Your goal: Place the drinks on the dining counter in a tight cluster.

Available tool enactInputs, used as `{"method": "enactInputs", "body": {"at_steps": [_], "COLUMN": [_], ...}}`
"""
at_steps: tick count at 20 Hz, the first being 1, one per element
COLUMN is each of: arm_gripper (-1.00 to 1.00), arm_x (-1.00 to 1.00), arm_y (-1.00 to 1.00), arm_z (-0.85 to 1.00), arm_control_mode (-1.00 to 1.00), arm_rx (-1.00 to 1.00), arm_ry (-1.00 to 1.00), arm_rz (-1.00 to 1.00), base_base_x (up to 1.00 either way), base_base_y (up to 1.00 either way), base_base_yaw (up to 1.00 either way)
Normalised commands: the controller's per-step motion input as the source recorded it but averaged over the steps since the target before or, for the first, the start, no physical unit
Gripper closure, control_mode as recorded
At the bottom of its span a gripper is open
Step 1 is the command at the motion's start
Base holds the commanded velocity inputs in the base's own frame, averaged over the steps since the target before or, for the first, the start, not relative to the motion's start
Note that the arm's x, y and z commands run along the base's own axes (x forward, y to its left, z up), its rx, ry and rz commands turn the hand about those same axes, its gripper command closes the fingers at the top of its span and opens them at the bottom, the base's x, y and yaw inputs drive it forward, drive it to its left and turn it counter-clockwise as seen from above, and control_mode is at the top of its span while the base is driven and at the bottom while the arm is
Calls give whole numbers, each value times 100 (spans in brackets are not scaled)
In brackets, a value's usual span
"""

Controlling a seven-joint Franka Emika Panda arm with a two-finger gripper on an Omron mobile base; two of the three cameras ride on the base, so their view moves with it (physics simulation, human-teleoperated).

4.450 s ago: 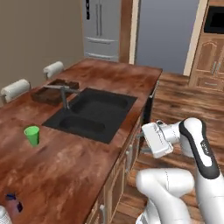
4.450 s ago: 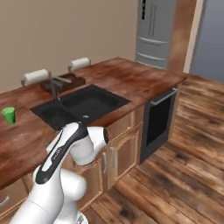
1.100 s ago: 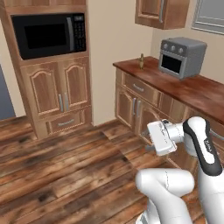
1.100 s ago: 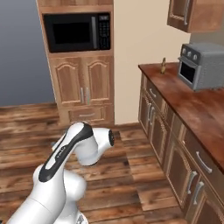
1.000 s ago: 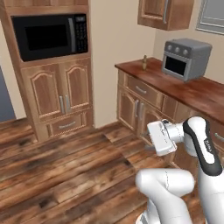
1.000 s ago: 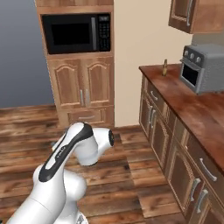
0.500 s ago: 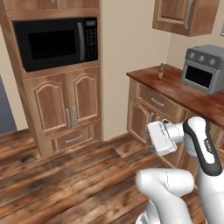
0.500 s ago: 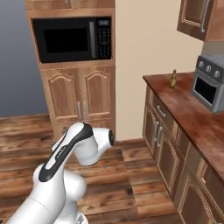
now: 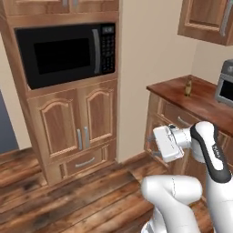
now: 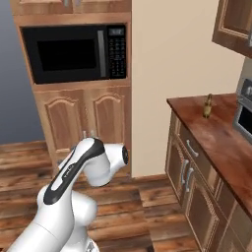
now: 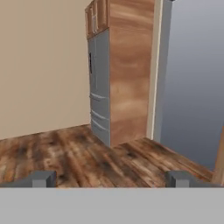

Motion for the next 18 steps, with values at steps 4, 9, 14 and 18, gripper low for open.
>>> {"method": "enactInputs", "body": {"at_steps": [4, 9, 14, 18], "arm_gripper": [-100, -100, -100, -100], "arm_x": [0, 0, 0, 0], "arm_y": [0, 0, 0, 0], "arm_z": [0, 0, 0, 0], "arm_control_mode": [100, 100, 100, 100], "arm_rx": [0, 0, 0, 0], "arm_ry": [0, 0, 0, 0], "arm_rz": [0, 0, 0, 0], "base_base_x": [94, 67, 37, 33], "base_base_y": [0, 4, 13, 13], "base_base_yaw": [0, -31, -68, -71]}}
